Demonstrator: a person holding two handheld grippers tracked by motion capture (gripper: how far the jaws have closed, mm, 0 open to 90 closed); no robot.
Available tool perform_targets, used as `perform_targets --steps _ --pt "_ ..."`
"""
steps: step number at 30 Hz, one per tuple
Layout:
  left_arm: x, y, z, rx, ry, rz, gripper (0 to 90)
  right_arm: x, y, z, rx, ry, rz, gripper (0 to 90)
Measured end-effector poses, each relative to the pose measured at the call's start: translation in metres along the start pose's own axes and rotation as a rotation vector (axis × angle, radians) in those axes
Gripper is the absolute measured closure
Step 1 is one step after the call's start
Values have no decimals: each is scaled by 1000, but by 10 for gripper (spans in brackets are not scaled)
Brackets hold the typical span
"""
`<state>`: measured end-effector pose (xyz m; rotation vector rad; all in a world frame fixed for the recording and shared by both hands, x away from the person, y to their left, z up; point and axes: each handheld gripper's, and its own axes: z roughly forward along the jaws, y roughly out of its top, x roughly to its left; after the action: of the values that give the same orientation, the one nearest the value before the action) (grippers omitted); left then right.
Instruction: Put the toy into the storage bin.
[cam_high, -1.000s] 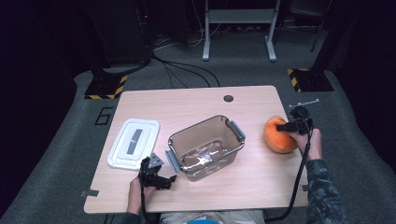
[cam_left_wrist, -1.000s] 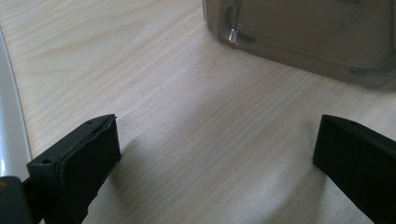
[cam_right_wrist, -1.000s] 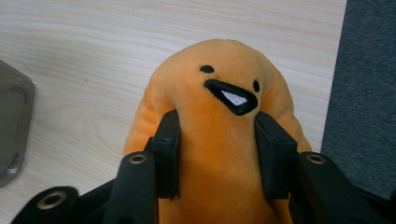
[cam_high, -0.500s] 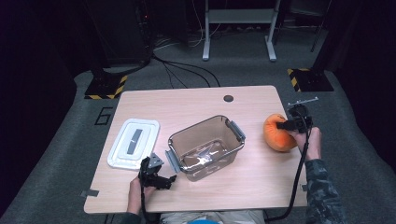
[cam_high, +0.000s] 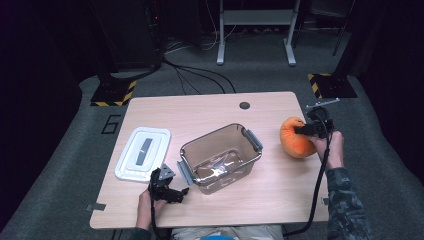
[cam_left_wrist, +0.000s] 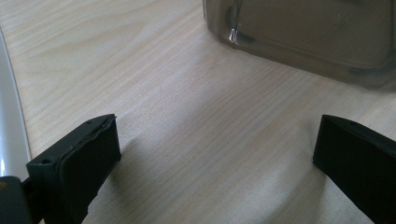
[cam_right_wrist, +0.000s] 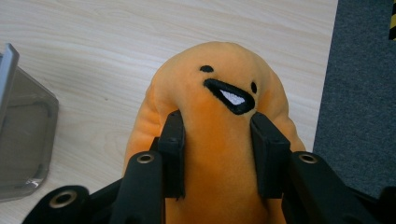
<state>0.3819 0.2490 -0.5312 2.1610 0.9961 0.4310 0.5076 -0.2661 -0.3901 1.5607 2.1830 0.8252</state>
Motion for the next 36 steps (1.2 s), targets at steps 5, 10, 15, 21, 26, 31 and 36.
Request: perform_targets --steps 5,10,15,21,26,31,36 --pt "0 0 0 4 -3 0 2 3 7 -7 -16 -18 -10 616" --pt "0 0 0 3 -1 3 2 6 13 -16 -23 -24 -26 616" --pt "0 0 0 5 -5 -3 2 11 19 -24 -30 -30 -34 615" --pt "0 0 0 5 -5 -3 2 16 27 -33 -41 -38 -52 614" --pt "1 0 0 4 0 5 2 21 34 -41 -51 -45 -64 612" --pt "1 0 0 4 0 4 2 26 40 -48 -63 -49 -74 612" --pt "0 0 0 6 -5 -4 2 32 47 -56 -78 -45 -88 612"
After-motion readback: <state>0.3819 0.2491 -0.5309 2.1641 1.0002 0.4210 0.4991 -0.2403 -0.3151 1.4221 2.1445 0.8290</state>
